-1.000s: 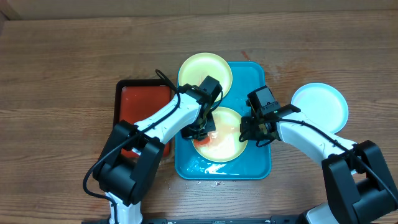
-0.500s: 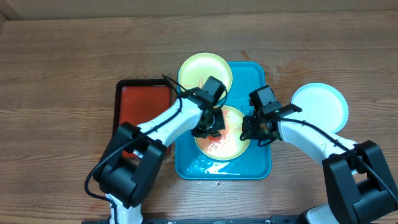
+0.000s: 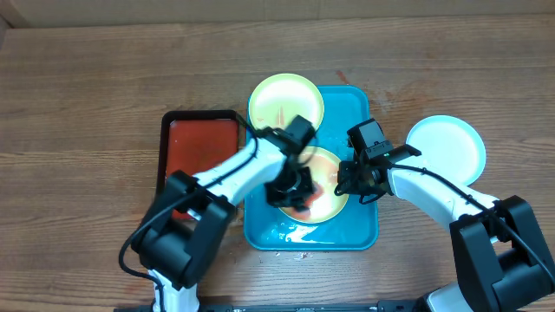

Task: Clean dirty plates on tray and stack at the side
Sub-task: 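Scrub the lower yellow plate with the sponge while right gripper holds it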

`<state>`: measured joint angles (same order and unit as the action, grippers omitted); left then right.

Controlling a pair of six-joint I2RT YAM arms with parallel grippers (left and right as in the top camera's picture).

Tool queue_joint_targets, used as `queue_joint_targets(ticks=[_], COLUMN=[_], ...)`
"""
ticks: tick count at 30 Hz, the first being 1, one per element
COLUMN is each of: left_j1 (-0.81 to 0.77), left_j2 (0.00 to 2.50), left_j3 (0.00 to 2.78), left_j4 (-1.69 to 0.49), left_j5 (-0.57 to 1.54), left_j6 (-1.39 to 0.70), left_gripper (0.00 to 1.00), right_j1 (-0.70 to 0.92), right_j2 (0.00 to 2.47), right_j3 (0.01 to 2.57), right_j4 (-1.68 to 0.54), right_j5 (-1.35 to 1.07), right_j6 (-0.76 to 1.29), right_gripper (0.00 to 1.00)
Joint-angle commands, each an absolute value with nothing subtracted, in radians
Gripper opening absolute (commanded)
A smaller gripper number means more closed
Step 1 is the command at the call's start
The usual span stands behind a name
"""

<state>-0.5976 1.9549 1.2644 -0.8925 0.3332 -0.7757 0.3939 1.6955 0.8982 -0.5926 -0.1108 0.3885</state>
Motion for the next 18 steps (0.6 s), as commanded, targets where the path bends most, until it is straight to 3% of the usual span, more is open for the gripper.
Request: queue_joint_targets(ticks=[1,6,18], left_j1=[-0.527,-0.518,-0.619], left_j2=[1.973,1.973,1.975], left_j3=[1.3,1.3,1.292], left_j4=[-0.939,-0.921,-0.603], left_j5=[0.105,0.019,0.238], left_j6=[-0.785,-0.744,-0.725], left_gripper=[0.04,0.04,0.04], right_j1=[0.401,0.401,0.404], right_j2=[1.728,1.728,1.728], right_j3=[0.888,0.888,0.888], right_j4=[-0.594,-0.595,-0.596], right_j5=[-0.092,-0.092,-0.092], right_j6=[0.394,0.393,0.389], right_gripper=[0.04,0.04,0.04])
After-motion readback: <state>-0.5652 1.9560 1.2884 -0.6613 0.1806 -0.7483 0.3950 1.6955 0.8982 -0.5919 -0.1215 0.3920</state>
